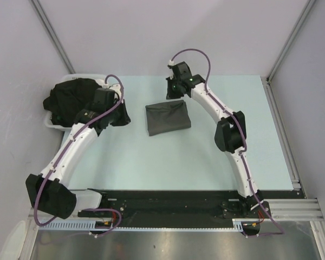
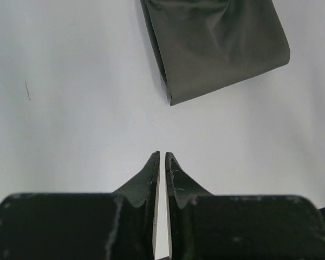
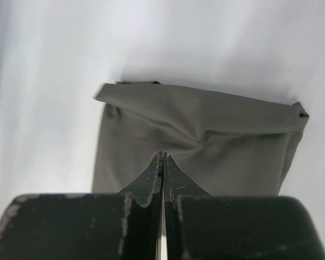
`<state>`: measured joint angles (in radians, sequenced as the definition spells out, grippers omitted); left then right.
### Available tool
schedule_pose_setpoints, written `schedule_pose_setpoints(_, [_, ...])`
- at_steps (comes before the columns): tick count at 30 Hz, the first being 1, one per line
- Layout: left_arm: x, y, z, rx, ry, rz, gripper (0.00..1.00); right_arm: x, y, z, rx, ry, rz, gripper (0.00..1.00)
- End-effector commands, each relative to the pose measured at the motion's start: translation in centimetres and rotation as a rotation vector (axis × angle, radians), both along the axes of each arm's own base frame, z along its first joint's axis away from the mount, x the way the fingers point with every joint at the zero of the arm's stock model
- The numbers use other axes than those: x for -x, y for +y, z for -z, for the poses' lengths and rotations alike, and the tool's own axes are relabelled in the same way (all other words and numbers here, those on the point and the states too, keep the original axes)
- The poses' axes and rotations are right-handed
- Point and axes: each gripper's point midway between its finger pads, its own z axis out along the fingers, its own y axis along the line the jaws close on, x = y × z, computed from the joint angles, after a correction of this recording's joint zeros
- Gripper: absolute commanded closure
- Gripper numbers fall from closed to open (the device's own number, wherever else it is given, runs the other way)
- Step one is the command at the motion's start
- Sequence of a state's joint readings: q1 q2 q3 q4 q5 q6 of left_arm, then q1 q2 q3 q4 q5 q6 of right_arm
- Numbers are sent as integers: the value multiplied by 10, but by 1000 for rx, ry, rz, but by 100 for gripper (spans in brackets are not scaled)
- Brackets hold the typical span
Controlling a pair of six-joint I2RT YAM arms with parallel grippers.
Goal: Fold and stack the t-shirts
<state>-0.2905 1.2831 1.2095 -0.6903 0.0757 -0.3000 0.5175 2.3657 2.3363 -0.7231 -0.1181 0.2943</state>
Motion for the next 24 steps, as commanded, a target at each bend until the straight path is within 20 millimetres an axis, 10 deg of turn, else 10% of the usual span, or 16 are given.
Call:
schedule_pose_setpoints(1, [6,9,-10,-2,-30,-57,88,6,2,32,46,65,-41,100])
schedule_pose_setpoints(24, [-14,0,8,-3,42,-68,87,-29,-21,76,87,29,-68,100])
